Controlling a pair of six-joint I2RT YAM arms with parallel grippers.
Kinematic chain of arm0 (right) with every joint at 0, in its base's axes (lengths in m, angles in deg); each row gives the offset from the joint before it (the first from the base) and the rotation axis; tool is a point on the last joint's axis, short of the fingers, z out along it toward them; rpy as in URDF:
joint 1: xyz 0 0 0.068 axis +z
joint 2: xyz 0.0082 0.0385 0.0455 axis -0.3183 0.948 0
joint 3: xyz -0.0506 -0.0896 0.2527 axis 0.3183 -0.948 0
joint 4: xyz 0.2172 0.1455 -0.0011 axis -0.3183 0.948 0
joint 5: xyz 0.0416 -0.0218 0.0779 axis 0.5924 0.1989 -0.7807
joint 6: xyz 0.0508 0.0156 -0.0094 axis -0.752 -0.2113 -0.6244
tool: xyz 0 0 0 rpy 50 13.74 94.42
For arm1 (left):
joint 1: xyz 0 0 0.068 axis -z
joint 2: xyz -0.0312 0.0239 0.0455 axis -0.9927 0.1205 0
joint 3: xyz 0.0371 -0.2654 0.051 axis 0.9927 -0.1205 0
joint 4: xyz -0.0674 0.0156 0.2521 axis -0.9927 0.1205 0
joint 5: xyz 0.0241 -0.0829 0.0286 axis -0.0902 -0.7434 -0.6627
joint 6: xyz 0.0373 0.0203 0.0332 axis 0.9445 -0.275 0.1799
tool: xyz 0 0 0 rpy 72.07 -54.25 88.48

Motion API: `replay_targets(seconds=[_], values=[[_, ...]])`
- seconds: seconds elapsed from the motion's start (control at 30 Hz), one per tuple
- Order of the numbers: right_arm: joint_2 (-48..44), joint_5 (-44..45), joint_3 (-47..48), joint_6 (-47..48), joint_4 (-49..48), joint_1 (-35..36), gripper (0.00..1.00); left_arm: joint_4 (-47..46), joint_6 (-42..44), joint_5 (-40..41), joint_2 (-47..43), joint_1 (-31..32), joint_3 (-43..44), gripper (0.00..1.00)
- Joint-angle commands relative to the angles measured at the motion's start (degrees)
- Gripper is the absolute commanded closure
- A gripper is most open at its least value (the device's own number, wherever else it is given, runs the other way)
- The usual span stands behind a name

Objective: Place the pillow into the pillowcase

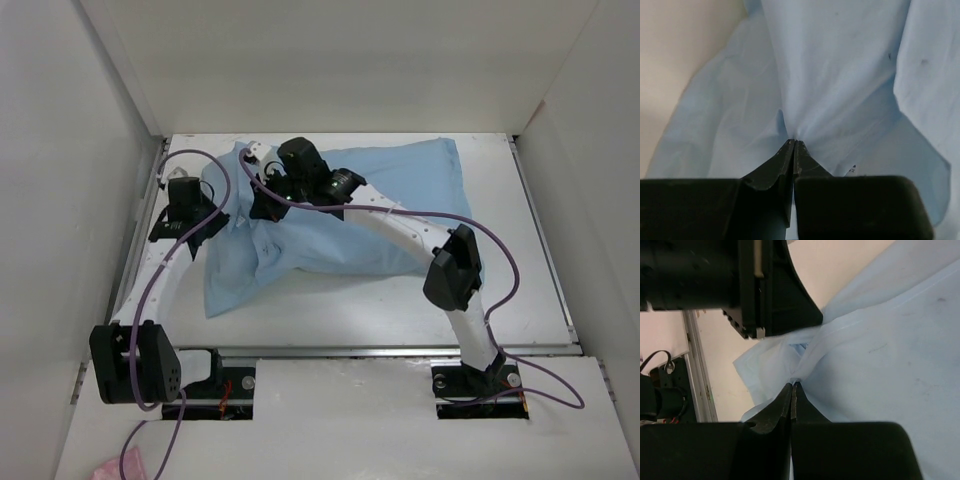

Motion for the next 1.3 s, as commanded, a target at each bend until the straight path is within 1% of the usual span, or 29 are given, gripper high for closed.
replay_targets(seconds=[0.0,0.07,0.1,0.13,0.2,0.23,0.27,0.3,0.33,0.47,0.5,0.53,0.6,0.63,0.67,0.73,0.8,0.83,0.87,0.9,0.97,1.0,1.1,1.27], values=[[-4.3,-2.0,1.9,-0.7,-5.3,0.5,1.00,-9.0,3.2,-10.0,-3.0,-0.2,-3.1,1.00],[-4.3,-4.3,2.6,-0.7,-5.3,0.5,1.00,-14.6,4.5,-15.9,-3.5,0.4,-5.0,1.00],[-4.3,-5.6,3.1,-0.7,-5.3,0.5,1.00,-19.2,5.3,-19.6,-2.6,1.5,-5.0,1.00],[-4.3,-5.6,3.1,-0.7,-5.3,0.5,1.00,-21.0,5.4,-21.3,-2.6,1.5,-5.0,1.00],[-4.3,-6.7,3.1,-0.7,-5.3,0.5,1.00,-24.6,6.1,-24.1,0.3,2.5,-4.1,1.00],[-4.3,-6.7,3.1,-0.7,-5.3,0.5,1.00,-25.7,6.1,-28.1,1.5,3.3,-3.5,1.00],[-4.3,-6.7,3.1,-0.7,-5.8,0.5,1.00,-27.1,6.8,-29.9,2.6,3.9,-3.5,1.00],[-3.1,-5.1,3.7,-1.2,-5.8,0.5,1.00,-31.6,7.3,-35.2,6.5,5.5,-2.1,1.00],[-3.1,-5.1,3.7,-1.2,-5.8,0.5,1.00,-31.6,7.3,-35.3,6.5,5.6,-2.1,1.00],[-3.1,0.1,3.7,-1.8,-5.8,0.5,1.00,-31.0,7.8,-35.3,10.9,6.3,-1.6,1.00],[-3.1,0.9,3.2,-1.8,-5.8,0.5,1.00,-30.5,7.8,-36.3,12.4,6.3,-0.9,1.00],[-3.1,1.4,3.2,-1.8,-5.8,0.5,1.00,-30.5,7.8,-38.0,12.4,6.3,-0.9,0.92],[-3.7,3.3,2.5,-1.8,-5.8,0.5,1.00,-30.5,7.8,-38.0,13.0,6.3,-0.9,0.59],[-4.4,3.9,2.5,-1.8,-5.8,0.5,1.00,-29.8,7.8,-38.5,12.0,6.3,-1.4,0.34],[-4.4,4.7,1.7,-1.8,-5.8,0.5,1.00,-29.8,7.8,-38.6,11.1,6.3,-1.4,0.01],[-5.7,5.4,1.2,-1.8,-5.8,0.5,1.00,-26.6,8.3,-37.8,7.6,5.7,-1.4,0.01],[-6.4,7.0,0.6,-1.8,-5.8,0.5,1.00,-22.5,8.9,-32.3,4.8,5.7,0.4,0.01],[-7.1,8.7,0.1,-2.3,-5.8,0.5,1.00,-16.6,9.0,-29.3,2.3,5.1,2.9,0.01],[-7.1,9.4,0.1,-2.3,-5.8,0.5,1.00,-13.6,9.0,-25.6,1.1,4.3,4.2,0.01],[-7.8,10.1,-0.5,-2.3,-5.8,0.5,1.00,-10.5,8.0,-17.3,0.1,4.3,5.6,0.01],[-7.8,10.6,-0.5,-2.3,-5.8,0.5,1.00,-2.6,5.4,-9.8,-2.3,3.8,9.7,0.01],[-7.8,10.6,-0.5,-2.3,-5.8,0.5,1.00,-1.0,4.7,-5.3,-3.1,3.8,10.5,0.01],[-7.8,10.0,-0.5,-2.3,-5.8,0.5,1.00,2.9,2.2,-0.2,-5.9,3.8,12.2,0.01],[-5.9,5.3,0.2,-2.3,-5.2,0.5,0.99,7.9,-0.4,6.3,-6.5,3.3,14.2,0.01]])
